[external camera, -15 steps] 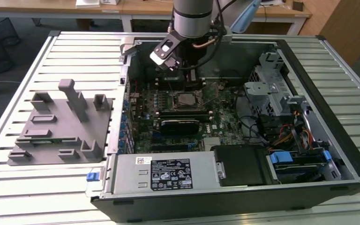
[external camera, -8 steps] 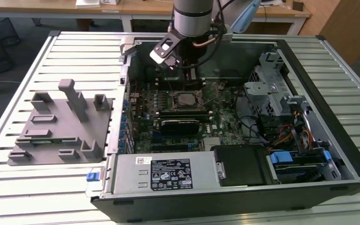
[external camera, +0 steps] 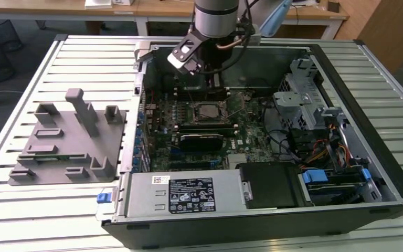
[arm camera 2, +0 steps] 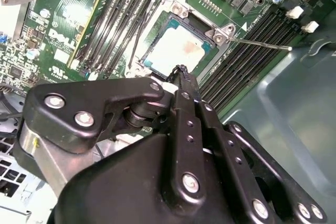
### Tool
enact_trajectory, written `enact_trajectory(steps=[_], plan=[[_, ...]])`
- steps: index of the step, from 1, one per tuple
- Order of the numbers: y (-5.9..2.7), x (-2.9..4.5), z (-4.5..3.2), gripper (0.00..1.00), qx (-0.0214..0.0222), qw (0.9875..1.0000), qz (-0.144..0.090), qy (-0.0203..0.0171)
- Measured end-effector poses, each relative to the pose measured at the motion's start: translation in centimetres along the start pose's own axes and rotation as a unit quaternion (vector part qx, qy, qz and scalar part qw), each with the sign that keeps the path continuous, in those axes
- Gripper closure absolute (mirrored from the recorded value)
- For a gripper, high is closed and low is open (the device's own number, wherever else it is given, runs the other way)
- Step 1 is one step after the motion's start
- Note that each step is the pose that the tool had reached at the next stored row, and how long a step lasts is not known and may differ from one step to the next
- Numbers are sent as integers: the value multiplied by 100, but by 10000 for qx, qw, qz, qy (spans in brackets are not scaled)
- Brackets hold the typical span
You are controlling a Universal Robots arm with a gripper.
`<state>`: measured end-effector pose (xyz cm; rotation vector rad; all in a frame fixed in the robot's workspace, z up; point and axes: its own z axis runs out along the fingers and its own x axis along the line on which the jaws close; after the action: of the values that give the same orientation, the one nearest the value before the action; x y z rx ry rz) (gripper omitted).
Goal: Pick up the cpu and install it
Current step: 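Close the cpu cover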
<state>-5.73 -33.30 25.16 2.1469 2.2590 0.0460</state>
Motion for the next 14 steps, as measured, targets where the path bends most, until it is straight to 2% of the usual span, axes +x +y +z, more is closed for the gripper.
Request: enact_trajectory(steps=[14], plan=[[4, 0, -110, 89, 0, 10000, 0, 0]])
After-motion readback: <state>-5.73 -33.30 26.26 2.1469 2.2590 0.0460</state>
